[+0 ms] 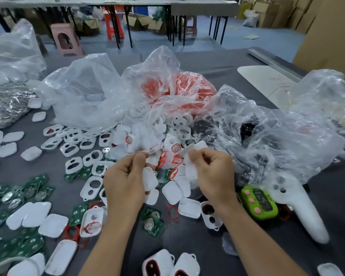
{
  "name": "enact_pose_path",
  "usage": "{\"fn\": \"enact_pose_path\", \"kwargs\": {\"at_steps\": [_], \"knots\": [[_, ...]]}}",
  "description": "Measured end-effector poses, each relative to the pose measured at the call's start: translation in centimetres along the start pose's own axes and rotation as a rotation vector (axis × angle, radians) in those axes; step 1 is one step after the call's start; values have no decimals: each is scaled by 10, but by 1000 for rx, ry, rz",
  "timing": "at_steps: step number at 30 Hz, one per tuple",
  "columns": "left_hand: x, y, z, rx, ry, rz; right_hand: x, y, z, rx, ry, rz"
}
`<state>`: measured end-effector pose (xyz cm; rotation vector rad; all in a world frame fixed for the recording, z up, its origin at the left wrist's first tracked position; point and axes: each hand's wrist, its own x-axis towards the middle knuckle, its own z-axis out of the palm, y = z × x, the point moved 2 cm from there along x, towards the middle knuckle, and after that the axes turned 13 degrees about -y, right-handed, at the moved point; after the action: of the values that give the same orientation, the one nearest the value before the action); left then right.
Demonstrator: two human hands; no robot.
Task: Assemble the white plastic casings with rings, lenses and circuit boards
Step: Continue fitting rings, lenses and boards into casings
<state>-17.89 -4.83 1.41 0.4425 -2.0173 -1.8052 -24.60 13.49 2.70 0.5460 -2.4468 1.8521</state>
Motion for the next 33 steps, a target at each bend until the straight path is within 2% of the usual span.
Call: {"fn": "enact_pose_path", "kwargs": {"at_steps": [2,6,11,15,22,25,28,29,31,33], "knots": [[-3,4,0,6,-22,28,0,-2,1,-25,7,-9],[-9,15,2,12,-103,82,-2,-2,1,100,-12,32],[-3,6,1,49,-170,11,1,-1,-4,30,-39,93],[-3,3,0,73,-161,40,-5,-9,-3,-206,-132,8],[0,2,0,94,-171,57,-15,-12,13,-546,-447,-17],[1,5,2,39,-148,97,-14,-16,15,-389,-282,-69],[-3,10,-1,103,-116,136,-9,-19,7,-114,-79,8],[-5,12,-2,152,-98,137,-8,-18,5,-95,-20,41],[-9,16,-2,273,-70,150,-8,-17,1,-225,56,78],[-12,18,1,337,-94,169,-10,-21,-3,-399,77,23]]}}
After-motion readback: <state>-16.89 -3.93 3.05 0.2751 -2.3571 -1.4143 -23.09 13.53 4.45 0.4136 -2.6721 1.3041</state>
